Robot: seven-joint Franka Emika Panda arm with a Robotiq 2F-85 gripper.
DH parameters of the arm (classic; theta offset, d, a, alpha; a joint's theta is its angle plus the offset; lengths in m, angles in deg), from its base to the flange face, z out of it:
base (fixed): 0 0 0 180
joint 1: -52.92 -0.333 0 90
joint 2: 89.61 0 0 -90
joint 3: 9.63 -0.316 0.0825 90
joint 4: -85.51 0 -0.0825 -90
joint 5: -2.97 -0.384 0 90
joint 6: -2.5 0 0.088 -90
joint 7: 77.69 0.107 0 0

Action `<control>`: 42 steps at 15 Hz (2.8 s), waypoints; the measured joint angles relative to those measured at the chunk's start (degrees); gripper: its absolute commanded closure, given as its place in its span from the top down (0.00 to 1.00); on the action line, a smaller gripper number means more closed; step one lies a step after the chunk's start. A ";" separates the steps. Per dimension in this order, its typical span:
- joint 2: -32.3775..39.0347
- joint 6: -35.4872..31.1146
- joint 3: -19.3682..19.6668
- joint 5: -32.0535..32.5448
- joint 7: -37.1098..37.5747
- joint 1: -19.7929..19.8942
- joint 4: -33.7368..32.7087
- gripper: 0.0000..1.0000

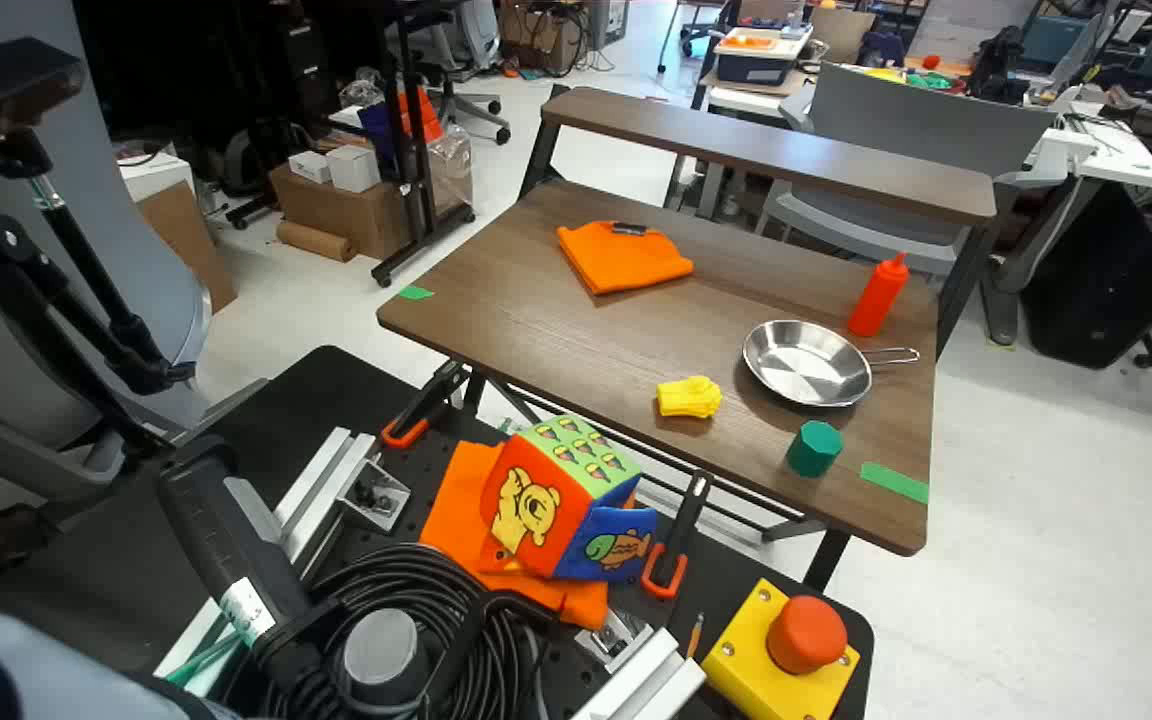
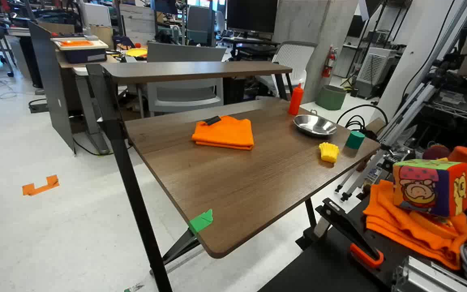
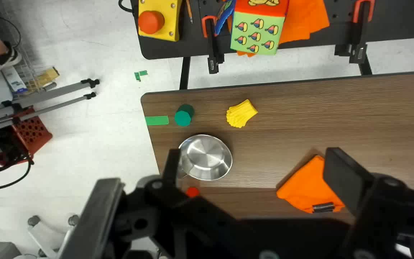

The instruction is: Put the green block on the pan

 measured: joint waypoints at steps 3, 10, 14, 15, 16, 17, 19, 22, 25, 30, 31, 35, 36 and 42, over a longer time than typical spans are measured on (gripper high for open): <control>0.00 0.00 0.00 0.00 0.00 0.00 0.00 1.00; 0.00 0.00 0.02 0.00 0.00 -0.02 0.01 1.00; 0.99 -1.01 0.77 0.69 -1.00 -0.03 0.65 1.00; 1.60 -2.22 1.46 1.46 -1.35 0.02 1.07 1.00; 2.29 -3.77 2.38 2.49 -1.73 0.19 1.59 1.00; 3.05 -5.68 3.46 3.52 -2.25 0.50 2.25 1.00; 4.88 -10.49 5.98 5.83 -3.79 1.46 4.01 1.00; 8.72 -19.07 9.00 9.68 -5.31 4.24 6.95 1.00; 14.44 -28.81 11.31 12.47 -6.44 7.48 8.12 1.00; 26.66 -41.55 14.59 13.11 -8.95 10.49 7.42 1.00; 29.64 -43.07 15.09 12.92 -9.34 10.46 6.60 1.00; 42.06 -47.01 15.87 8.61 -12.32 9.18 1.67 1.00; 45.45 -47.22 15.88 6.34 -13.65 8.52 -0.21 1.00; 61.30 -46.73 14.28 -5.19 -22.06 6.78 -11.75 1.00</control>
